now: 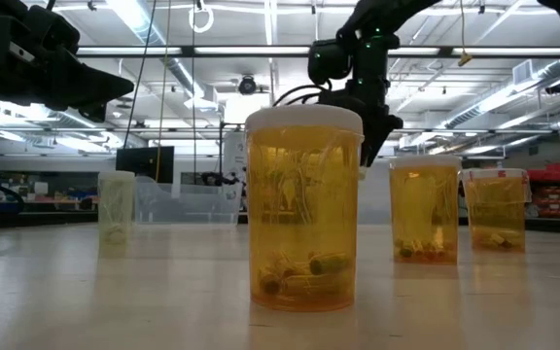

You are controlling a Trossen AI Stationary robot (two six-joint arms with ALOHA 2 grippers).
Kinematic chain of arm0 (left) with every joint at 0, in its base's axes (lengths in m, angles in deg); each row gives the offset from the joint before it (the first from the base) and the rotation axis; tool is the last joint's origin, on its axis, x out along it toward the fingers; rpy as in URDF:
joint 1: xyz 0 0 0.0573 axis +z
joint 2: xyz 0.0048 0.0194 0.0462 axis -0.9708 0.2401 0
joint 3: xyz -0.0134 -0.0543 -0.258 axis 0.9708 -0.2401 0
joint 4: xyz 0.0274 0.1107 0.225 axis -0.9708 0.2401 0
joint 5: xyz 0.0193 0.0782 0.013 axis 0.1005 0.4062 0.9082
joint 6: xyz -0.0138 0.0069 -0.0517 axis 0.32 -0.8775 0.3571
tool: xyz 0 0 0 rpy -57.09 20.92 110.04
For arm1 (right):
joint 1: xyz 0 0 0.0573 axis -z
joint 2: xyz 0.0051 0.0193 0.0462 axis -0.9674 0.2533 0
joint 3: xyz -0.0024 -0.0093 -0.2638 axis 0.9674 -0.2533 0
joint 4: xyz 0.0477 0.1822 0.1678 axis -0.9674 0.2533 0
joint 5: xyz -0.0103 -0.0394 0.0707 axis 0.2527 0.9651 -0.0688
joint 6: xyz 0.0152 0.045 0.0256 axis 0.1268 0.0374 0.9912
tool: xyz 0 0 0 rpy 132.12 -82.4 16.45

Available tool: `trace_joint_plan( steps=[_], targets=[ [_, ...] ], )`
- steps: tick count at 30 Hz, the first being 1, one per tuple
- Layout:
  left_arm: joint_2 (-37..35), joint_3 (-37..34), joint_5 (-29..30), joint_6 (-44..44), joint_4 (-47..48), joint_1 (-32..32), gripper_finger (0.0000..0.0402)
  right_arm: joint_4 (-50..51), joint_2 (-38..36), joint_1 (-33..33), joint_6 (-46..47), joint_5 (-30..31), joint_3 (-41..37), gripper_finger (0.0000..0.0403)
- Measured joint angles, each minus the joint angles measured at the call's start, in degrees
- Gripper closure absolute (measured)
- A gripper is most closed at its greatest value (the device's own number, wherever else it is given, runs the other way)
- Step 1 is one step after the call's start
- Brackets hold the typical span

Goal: Pick and place medicine bottles into bin by pill shape (circle, oval)
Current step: Put the small yellow pill bottle into the right transparent bin

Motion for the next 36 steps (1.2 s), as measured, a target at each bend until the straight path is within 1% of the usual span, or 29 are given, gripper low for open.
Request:
trace_joint_plan(
  steps=[5,10,17,25,29,36],
  targets=[
    [0.0,-0.01,-0.01,-0.02,0.0,0.01,0.0372,-0.05,0.0,4.34,-2.24,1.26,0.22,0.0283],
    [0.0,0.0,-0.01,-0.01,0.0,0.0,0.0366,-0.49,0.0,7.84,-4.12,1.29,0.22,0.0283],
    [0.0,-0.01,-0.01,-0.02,0.0,0.0,0.0375,-2.34,0.0,11.28,-8.17,1.28,0.22,0.0283],
    [0.0,0.0,-0.01,-0.02,0.0,0.0,0.0368,-6.02,0.0,12.95,-14.25,1.14,-0.71,0.0283],
    [0.0,-0.01,0.0,-0.01,0.0,-0.01,0.0366,-7.82,0.0,13.11,-14.94,1.03,-2.76,0.0283],
    [0.0,0.0,0.0,-0.02,0.0,-0.01,0.0377,-8.18,0.0,14.07,-14.92,0.99,-7.37,0.0283]
  ],
)
